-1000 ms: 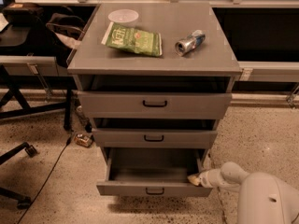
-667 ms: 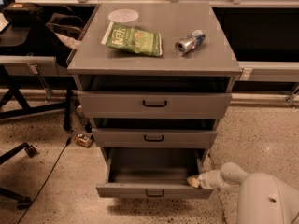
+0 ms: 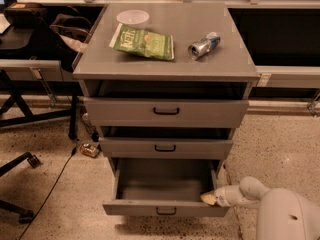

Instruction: Open bottom drawer

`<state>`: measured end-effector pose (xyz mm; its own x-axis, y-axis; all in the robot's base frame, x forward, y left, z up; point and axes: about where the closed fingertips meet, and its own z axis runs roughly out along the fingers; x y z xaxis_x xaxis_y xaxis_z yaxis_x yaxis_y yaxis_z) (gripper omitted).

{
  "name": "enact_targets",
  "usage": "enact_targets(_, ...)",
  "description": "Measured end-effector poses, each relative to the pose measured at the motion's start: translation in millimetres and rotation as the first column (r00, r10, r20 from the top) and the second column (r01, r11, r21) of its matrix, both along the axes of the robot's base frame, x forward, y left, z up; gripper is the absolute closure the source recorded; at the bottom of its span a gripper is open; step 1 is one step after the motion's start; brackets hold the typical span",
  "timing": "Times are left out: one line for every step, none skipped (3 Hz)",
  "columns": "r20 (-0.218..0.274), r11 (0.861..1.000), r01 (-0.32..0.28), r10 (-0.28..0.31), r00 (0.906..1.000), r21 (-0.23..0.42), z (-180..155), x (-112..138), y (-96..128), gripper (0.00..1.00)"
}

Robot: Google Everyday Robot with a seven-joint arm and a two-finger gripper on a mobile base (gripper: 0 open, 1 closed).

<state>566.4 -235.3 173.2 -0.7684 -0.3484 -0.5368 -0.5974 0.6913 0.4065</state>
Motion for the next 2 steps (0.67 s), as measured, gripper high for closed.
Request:
enact_targets(0.000, 1.000, 0.000, 0.000, 1.0000, 0.000, 1.0, 1.3, -0.4, 1.00)
enact_targets(-0.027, 0.997, -0.071, 0.072, 0.9970, 0.032, -1.5, -28.9, -4.1, 1.00)
